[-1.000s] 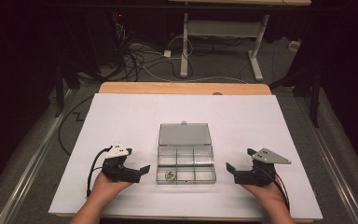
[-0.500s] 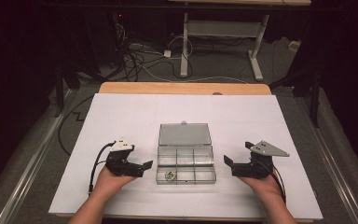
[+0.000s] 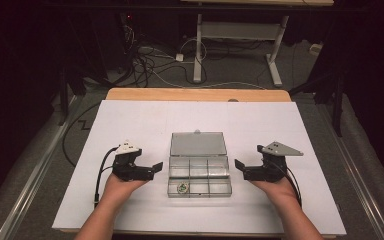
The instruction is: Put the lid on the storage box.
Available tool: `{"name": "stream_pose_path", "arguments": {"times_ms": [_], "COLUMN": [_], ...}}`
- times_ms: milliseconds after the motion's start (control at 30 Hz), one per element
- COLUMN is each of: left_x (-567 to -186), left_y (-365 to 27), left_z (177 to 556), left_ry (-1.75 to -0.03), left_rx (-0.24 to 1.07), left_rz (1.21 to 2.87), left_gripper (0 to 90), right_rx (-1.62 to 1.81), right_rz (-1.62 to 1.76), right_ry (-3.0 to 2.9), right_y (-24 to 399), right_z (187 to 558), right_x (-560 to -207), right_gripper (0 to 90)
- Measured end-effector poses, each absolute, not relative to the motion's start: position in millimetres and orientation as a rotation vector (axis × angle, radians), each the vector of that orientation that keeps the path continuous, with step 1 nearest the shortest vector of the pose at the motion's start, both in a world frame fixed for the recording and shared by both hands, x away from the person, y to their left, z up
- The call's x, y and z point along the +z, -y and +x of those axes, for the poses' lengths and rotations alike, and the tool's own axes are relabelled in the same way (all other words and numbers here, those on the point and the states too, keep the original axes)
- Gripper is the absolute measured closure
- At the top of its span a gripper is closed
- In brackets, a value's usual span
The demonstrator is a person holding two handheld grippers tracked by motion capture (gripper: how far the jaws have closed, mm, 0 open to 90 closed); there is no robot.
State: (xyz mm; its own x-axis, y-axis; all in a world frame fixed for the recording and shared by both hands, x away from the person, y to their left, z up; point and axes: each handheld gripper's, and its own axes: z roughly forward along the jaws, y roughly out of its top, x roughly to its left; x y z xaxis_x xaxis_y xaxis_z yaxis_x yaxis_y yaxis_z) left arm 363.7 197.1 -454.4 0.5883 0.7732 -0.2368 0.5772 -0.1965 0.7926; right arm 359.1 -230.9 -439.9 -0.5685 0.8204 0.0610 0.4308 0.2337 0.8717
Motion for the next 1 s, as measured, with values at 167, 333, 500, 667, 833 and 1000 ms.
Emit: {"name": "stream_pose_path", "arguments": {"times_ms": [167,333,500,667,833,1000], "left_x": [-454.8,-456.0,-457.3,-462.6,-465.3,-466.2], "left_y": [-193.7,-185.5,-175.7,-169.9,-167.4,-162.3], "left_z": [379.6,395.7,406.2,408.6,415.7,427.7], "left_ry": [-1.076,-1.057,-1.041,-1.052,-1.072,-1.074], "left_rx": [0.242,0.212,0.159,0.168,0.176,0.167], "left_rz": [1.913,1.942,1.939,1.949,1.92,1.931], "left_gripper": [0.0,0.0,0.0,0.0,0.0,0.0], "right_rx": [1.224,1.26,1.257,1.264,1.264,1.274], "right_rz": [1.175,1.206,1.225,1.225,1.257,1.29], "right_ry": [-2.118,-2.076,-2.071,-2.091,-2.125,-2.141], "right_y": [222.5,214.8,208.2,204.5,199.6,190.0], "right_z": [361.0,368.3,382.9,395.9,408.7,421.5], "right_x": [-441.4,-439.7,-437.3,-438.3,-439.8,-441.8], "right_gripper": [0.3,0.3,0.3,0.4,3.0,4.5]}}
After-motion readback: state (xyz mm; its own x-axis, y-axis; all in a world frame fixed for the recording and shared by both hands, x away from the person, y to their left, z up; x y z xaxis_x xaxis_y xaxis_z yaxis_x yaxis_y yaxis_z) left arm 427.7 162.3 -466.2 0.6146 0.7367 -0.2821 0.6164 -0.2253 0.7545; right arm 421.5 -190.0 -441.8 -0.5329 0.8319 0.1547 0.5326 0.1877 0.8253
